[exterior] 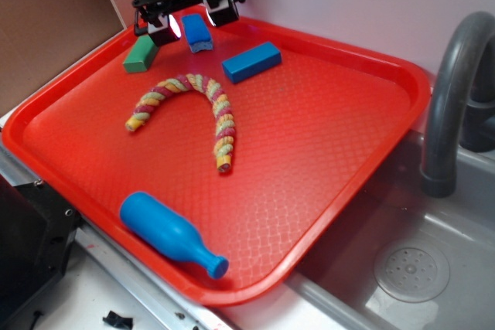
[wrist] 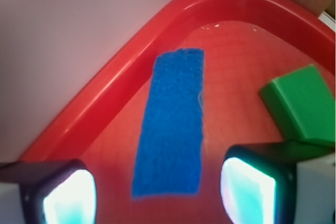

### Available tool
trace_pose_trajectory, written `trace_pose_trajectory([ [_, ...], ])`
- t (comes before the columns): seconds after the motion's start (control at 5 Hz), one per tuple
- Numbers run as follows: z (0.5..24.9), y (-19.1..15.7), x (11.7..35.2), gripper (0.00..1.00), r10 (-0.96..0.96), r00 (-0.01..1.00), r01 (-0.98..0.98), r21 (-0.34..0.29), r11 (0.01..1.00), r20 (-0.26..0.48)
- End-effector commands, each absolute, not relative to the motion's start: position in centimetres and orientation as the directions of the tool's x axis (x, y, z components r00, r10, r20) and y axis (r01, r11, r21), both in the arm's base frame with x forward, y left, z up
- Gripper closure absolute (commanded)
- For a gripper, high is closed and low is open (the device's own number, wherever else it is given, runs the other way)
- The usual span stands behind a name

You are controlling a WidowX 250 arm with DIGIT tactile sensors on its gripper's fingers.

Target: Grab the blue sponge.

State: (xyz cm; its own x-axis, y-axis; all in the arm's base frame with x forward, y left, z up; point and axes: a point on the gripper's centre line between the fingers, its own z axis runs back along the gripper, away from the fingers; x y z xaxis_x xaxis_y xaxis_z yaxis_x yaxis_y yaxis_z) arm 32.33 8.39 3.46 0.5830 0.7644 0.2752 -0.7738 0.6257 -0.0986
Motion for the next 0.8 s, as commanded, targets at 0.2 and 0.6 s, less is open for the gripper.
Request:
trace_pose_trajectory([
  [0.2,3.3,10.1,33.7,0.83,0.771,0.565,-0.781,-0.111,0.615,0.293],
  [0.6,5.9,10.0,33.0,1.00,0.764,0.583,-0.770,-0.111,0.628,0.277],
])
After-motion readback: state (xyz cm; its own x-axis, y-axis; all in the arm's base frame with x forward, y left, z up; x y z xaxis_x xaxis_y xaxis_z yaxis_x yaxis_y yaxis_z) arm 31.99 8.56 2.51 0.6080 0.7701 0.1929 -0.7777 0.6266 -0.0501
